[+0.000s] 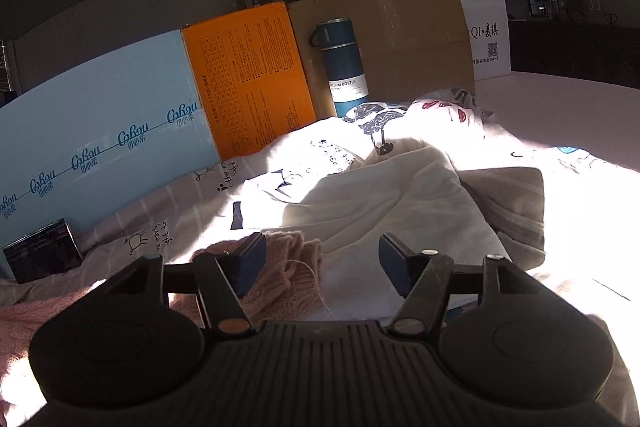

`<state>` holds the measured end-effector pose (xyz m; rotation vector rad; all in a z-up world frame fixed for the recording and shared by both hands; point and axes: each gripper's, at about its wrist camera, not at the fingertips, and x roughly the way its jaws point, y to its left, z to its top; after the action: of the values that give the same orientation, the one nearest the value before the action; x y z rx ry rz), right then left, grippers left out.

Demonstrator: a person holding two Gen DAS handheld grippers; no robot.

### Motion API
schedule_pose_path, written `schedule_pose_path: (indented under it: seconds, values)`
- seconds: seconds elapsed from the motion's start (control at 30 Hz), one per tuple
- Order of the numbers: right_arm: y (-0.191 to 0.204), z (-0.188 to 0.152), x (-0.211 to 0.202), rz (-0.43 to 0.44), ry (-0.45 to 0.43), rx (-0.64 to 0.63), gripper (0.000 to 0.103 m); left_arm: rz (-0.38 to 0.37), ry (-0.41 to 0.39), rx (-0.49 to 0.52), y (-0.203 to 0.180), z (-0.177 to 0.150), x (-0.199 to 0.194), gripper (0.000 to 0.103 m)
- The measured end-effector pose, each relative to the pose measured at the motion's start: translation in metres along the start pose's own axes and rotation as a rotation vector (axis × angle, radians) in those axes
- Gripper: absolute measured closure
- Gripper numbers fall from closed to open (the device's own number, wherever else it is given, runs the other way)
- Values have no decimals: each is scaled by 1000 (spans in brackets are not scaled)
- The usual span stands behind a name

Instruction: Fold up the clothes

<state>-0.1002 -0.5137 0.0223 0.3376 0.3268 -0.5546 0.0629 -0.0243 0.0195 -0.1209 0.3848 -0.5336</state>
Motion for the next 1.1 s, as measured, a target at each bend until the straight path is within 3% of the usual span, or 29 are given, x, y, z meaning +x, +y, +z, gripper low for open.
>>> schedule_pose_path:
  seconds: [0.13,0.2,0.3,0.4,0.5,0.67,0.73,0.83,0.87,0.9,1.1]
  values:
    - [18,-7,12,-29,35,-43,63,-6,12,7,-3,-13,-8,0]
    - [22,-9,17,-32,51,-52,85,13,31,18,-1,-19,-5,0]
    - [26,-4,10,-35,19,-70,94,45,47,24,1,-23,0,0]
    - [22,13,-6,-55,-54,-22,99,56,60,30,3,-25,3,0]
    - [24,25,-11,-82,-71,-43,99,66,64,45,1,-28,3,0]
    - [23,8,14,-110,56,-70,99,79,63,74,-2,-29,4,0]
    - [16,-2,23,-143,92,-44,97,76,57,72,-2,-29,3,0]
    - [0,-7,15,-158,94,88,69,65,44,61,-1,-28,0,0]
    - [-6,-6,10,-151,89,146,53,60,40,56,-1,-27,-1,0]
    - [-11,-7,6,-128,97,207,47,56,35,52,0,-27,-2,0]
    - [-31,-20,12,11,186,485,47,31,23,32,1,-26,-5,0]
